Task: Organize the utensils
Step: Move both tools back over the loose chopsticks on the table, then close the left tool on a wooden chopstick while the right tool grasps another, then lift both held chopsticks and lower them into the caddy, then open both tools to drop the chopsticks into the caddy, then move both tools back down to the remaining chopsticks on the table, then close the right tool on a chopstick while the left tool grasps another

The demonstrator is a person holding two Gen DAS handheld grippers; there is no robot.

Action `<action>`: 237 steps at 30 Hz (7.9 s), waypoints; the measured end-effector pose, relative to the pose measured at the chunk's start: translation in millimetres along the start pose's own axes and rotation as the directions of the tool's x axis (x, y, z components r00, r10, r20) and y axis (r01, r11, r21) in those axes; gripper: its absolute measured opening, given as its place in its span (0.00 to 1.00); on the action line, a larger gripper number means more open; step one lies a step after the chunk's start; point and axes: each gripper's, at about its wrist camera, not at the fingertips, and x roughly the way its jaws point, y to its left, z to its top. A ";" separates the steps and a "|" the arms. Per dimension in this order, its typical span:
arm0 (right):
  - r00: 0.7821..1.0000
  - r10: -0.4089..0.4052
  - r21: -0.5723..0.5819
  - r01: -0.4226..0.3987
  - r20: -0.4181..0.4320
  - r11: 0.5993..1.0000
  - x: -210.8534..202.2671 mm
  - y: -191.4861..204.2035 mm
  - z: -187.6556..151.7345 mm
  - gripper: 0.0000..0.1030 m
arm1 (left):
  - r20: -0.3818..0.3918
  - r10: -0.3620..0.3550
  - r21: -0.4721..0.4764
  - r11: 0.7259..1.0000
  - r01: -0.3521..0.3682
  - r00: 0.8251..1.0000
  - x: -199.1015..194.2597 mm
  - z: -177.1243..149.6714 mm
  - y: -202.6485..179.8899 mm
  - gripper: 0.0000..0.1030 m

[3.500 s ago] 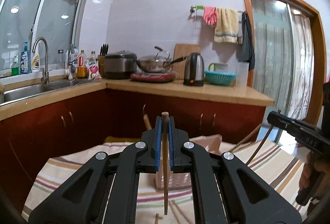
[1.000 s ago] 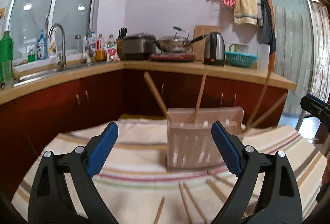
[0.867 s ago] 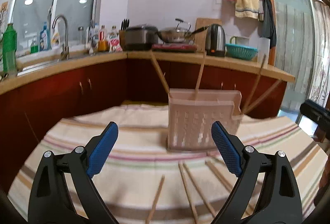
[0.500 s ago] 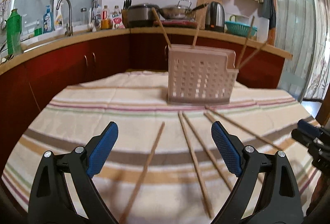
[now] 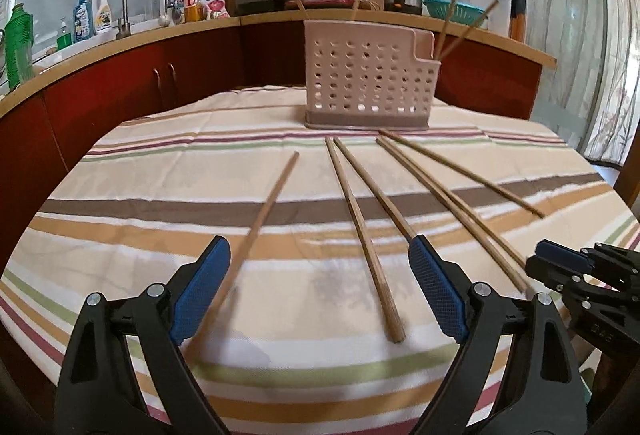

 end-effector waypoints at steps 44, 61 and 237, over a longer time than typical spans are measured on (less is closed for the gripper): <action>0.999 -0.041 0.035 0.040 0.023 0.999 -15.1 -14.3 -2.7 0.06 | -0.092 -0.115 0.063 0.991 0.121 0.989 6.2 -24.2 -7.1 0.08; 0.982 -0.036 0.055 0.026 0.188 0.998 -64.2 -13.8 44.1 0.06 | 0.174 -0.074 0.015 0.997 0.072 0.982 -41.3 36.1 16.6 0.06; 1.000 0.002 0.002 -0.002 0.000 1.000 16.3 19.0 1.4 0.15 | -0.173 0.010 -0.094 0.995 -0.026 0.985 3.5 -22.4 73.4 0.59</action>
